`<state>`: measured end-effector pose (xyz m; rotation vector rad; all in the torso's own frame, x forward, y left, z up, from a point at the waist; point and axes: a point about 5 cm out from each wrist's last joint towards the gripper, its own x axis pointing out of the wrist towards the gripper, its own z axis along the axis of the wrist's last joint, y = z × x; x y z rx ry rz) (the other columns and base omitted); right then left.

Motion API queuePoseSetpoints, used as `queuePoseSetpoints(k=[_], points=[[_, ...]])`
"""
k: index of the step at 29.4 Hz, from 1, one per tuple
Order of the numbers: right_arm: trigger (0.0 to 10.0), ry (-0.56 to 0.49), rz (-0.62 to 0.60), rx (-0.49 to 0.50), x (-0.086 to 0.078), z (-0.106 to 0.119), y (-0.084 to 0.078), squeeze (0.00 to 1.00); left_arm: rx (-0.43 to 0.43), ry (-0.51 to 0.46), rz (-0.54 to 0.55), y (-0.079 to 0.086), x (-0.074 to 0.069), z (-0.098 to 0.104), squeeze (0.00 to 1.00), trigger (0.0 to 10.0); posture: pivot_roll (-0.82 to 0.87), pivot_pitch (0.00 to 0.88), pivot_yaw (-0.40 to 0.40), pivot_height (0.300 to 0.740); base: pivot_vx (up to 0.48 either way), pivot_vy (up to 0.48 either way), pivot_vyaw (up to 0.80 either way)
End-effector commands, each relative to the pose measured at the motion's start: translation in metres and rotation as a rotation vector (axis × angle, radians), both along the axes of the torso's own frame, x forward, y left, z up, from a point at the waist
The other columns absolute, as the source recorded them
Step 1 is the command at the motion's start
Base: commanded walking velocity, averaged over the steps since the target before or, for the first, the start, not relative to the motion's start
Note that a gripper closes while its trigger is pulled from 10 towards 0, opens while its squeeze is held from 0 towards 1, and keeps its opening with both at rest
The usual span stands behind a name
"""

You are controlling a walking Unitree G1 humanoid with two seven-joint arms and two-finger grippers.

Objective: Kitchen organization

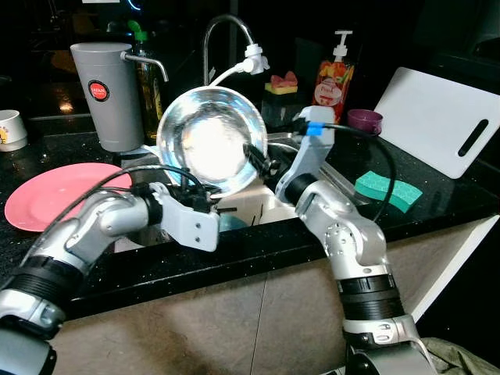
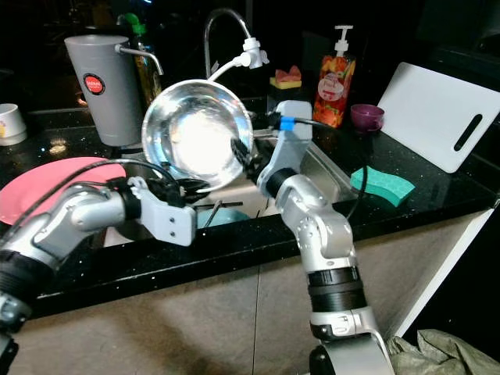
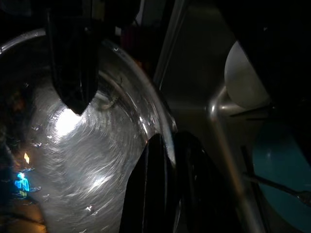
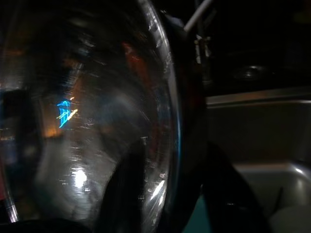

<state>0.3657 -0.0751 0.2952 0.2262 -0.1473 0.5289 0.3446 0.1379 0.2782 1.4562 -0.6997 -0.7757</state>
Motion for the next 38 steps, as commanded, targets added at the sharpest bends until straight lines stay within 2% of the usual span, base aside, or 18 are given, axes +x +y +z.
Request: queuePoseSetpoints(k=[1,8,9,13,14,15,19,22,23,26,27,30,32,33,35,38], points=[[0.0,0.045,0.018,-0.037,0.001,-0.013,0.004,0.00,-0.017,-0.045,-0.040,-0.006,-0.004,0.005,0.00,10.0,0.06,0.070,-0.038,0.740,0.000,0.000,0.00],[0.0,0.045,0.016,-0.019,0.001,-0.016,0.006,0.00,-0.007,-0.036,-0.016,-0.006,-0.003,-0.003,0.00,10.0,0.06,0.078,-0.038,0.740,0.000,0.000,0.00],[0.0,0.046,0.015,-0.016,0.002,-0.016,0.006,0.00,-0.021,-0.002,-0.005,-0.004,-0.003,-0.005,1.00,10.0,0.06,0.078,-0.038,0.740,0.000,0.000,0.00],[0.0,0.049,0.016,-0.012,0.002,-0.016,0.006,0.00,-0.056,-0.005,0.032,0.001,-0.001,-0.005,1.00,10.0,0.06,0.083,-0.040,0.740,0.000,0.000,0.00],[0.0,0.050,0.017,-0.009,0.003,-0.016,0.006,0.00,-0.096,0.007,0.038,0.001,-0.002,-0.004,0.00,10.0,0.06,0.084,-0.040,0.740,0.000,0.000,0.00],[0.0,0.050,0.017,-0.009,0.003,-0.016,0.006,0.00,-0.096,0.007,0.038,0.001,-0.002,-0.004,0.00,10.0,0.06,0.084,-0.040,0.740,0.000,0.000,0.00],[0.0,0.057,0.007,0.002,0.005,-0.017,0.006,0.00,-0.238,0.043,0.040,0.004,-0.006,0.000,0.00,10.0,0.07,0.090,-0.040,0.740,0.000,0.000,0.00],[0.0,0.060,-0.024,0.014,0.011,-0.017,0.004,0.00,-0.273,0.045,0.028,0.006,-0.013,0.000,0.00,10.0,0.07,0.093,-0.042,0.740,0.000,0.000,0.00],[10.0,0.046,-0.055,0.013,0.016,-0.016,0.003,0.00,-0.292,0.060,0.022,0.006,-0.017,-0.001,0.00,10.0,0.08,0.097,-0.042,0.740,0.000,0.000,0.00],[10.0,0.043,-0.086,0.006,0.021,-0.016,0.002,0.00,-0.304,0.080,0.017,0.006,-0.021,-0.003,0.00,10.0,0.08,0.097,-0.042,0.740,0.000,0.000,0.00],[10.0,0.046,-0.144,-0.023,0.029,-0.020,-0.001,0.00,-0.338,0.128,0.032,0.006,-0.023,-0.007,0.00,10.0,0.08,0.097,-0.042,0.740,0.000,0.000,0.00],[10.0,0.046,-0.169,-0.036,0.032,-0.022,-0.002,0.00,-0.357,0.157,0.041,0.006,-0.025,-0.008,0.00,10.0,0.08,0.097,-0.042,0.740,0.000,0.000,0.00],[10.0,0.047,-0.192,-0.048,0.036,-0.025,-0.002,0.00,-0.483,0.271,0.063,0.006,-0.028,-0.009,0.00,10.0,0.08,0.104,-0.043,0.740,0.000,0.000,0.00],[10.0,0.047,-0.192,-0.048,0.036,-0.025,-0.002,0.00,-0.483,0.271,0.063,0.006,-0.028,-0.009,0.00,10.0,0.08,0.104,-0.043,0.740,0.000,0.000,0.00],[10.0,0.049,-0.203,-0.063,0.039,-0.029,-0.001,0.00,-0.621,0.409,0.062,0.005,-0.033,-0.010,0.00,10.0,0.09,0.109,-0.045,0.740,0.000,0.000,0.00],[10.0,0.020,-0.210,-0.075,0.040,-0.030,0.002,0.00,-0.779,0.748,-0.027,-0.002,-0.053,-0.020,0.00,10.0,0.09,0.115,-0.046,0.740,0.000,0.000,0.00]])
